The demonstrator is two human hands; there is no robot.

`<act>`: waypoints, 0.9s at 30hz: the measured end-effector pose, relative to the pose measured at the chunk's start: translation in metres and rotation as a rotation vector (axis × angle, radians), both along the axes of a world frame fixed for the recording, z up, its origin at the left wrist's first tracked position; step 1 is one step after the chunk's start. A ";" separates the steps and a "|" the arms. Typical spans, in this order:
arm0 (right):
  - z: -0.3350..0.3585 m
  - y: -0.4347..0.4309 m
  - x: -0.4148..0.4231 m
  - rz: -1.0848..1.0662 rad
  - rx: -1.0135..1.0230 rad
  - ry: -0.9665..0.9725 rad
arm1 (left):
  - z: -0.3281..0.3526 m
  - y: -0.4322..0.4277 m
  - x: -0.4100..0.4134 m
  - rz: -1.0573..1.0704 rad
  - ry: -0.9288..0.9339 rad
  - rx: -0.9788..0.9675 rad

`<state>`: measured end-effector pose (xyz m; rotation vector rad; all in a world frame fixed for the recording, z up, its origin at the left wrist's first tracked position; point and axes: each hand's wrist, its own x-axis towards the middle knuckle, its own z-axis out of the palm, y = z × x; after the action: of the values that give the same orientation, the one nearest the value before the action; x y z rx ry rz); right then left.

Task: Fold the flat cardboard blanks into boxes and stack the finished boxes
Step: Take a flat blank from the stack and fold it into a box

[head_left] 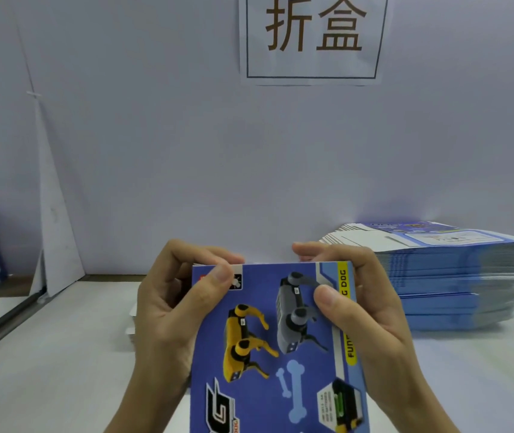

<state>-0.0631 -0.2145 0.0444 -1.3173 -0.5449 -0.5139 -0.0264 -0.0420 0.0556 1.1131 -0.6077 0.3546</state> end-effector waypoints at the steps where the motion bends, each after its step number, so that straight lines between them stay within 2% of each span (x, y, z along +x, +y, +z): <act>1: 0.000 -0.001 0.000 0.016 -0.004 0.019 | 0.000 0.000 0.000 0.005 -0.009 -0.002; 6: 0.000 0.000 -0.001 0.024 0.001 -0.003 | -0.002 -0.001 0.000 -0.010 -0.014 -0.046; 13: 0.002 -0.007 0.001 0.005 0.009 -0.013 | -0.006 -0.007 0.003 -0.036 0.018 0.037; 15: 0.001 -0.006 0.003 -0.119 0.019 -0.079 | -0.006 -0.005 0.006 -0.140 0.075 0.102; 17: 0.000 -0.007 0.007 -0.222 0.091 -0.115 | -0.004 0.002 0.010 -0.332 0.150 0.244; 20: -0.004 -0.008 0.016 -0.323 0.187 -0.024 | -0.004 0.013 0.020 -0.442 0.233 0.478; 24: -0.009 -0.013 0.028 -0.200 0.149 0.129 | -0.007 0.014 0.033 -0.319 0.357 0.354; 27: -0.012 -0.022 0.033 -0.198 -0.035 0.278 | -0.011 0.012 0.038 -0.156 0.428 0.199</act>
<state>-0.0305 -0.2367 0.0322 -1.4564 -0.1954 -0.4741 0.0115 -0.0305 0.0442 1.2757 -0.3498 -0.0838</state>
